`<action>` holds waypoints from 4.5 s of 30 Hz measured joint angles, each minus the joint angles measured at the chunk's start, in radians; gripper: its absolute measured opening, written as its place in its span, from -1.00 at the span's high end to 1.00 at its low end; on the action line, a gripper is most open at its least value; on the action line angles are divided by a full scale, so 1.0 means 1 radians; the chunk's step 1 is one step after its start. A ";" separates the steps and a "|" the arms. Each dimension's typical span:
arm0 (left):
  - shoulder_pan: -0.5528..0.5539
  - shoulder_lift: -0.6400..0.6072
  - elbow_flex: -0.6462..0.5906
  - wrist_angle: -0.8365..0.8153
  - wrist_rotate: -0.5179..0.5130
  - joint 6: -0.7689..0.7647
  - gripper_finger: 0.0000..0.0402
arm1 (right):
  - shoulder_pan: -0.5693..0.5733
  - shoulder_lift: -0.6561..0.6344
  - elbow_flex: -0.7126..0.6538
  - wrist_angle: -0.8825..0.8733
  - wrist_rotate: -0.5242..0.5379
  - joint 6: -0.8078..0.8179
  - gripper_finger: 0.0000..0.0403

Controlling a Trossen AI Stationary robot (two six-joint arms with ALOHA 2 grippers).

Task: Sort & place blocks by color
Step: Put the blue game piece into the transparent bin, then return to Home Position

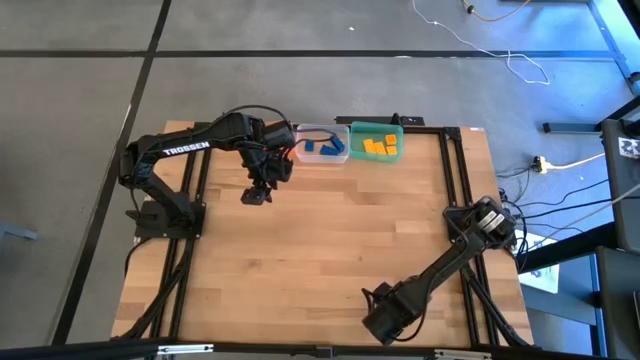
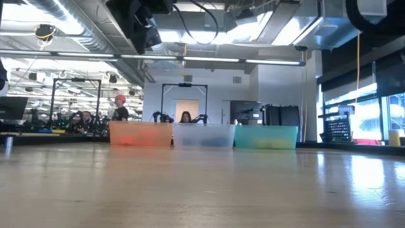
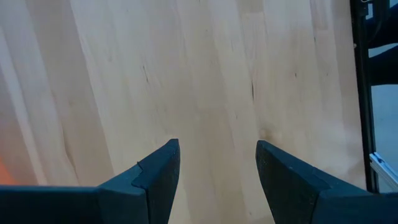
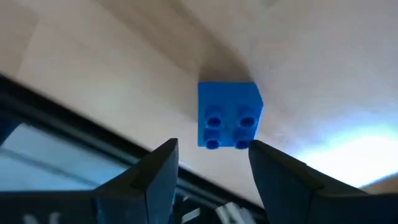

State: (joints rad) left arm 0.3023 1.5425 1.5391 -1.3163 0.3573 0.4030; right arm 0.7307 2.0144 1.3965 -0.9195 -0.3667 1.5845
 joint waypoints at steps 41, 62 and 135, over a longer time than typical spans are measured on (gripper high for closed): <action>0.000 -0.005 0.000 0.004 -0.217 -0.159 0.00 | -0.313 0.003 0.040 -0.236 0.255 -0.673 0.31; 0.154 -0.167 0.001 0.055 -0.318 -0.135 0.00 | -0.899 -0.004 0.489 -0.234 0.575 -1.103 0.31; 0.278 -0.326 0.000 0.058 -0.443 -0.213 0.99 | -1.194 0.042 0.915 -0.427 0.297 -1.721 0.99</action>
State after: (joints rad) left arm 0.5804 1.2169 1.5391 -1.2586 -0.0858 0.1903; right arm -0.4637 2.0563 2.3118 -1.3467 -0.0695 -0.1367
